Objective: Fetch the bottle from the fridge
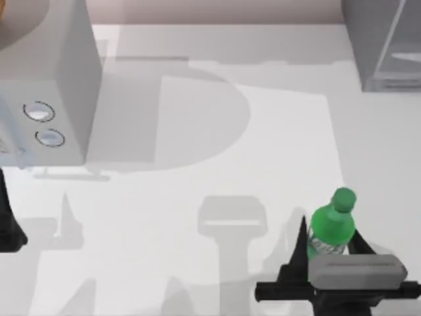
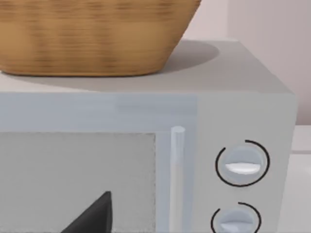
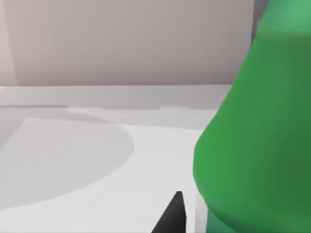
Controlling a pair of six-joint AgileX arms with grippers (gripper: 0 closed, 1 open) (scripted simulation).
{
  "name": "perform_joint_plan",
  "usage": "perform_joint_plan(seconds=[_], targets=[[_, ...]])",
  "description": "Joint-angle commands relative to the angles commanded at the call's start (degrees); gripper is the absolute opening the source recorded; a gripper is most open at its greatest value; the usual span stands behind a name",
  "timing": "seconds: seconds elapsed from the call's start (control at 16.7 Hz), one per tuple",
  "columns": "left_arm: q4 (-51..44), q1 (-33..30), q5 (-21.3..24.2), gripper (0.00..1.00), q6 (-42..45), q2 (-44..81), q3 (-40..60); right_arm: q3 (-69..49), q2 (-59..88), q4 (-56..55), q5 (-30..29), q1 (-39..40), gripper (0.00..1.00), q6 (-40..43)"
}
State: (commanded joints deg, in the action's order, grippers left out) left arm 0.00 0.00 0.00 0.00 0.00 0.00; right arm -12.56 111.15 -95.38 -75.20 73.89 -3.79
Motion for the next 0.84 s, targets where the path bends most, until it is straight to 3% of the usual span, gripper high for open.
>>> perform_joint_plan(seconds=[0.48, 0.84], targets=[[0.0, 0.0, 0.0, 1.0, 0.0, 0.0, 0.0, 0.0, 0.0, 0.0, 0.0, 0.0, 0.98, 0.0], [0.0, 0.0, 0.0, 1.0, 0.0, 0.0, 0.0, 0.0, 0.0, 0.0, 0.0, 0.0, 1.0, 0.0]])
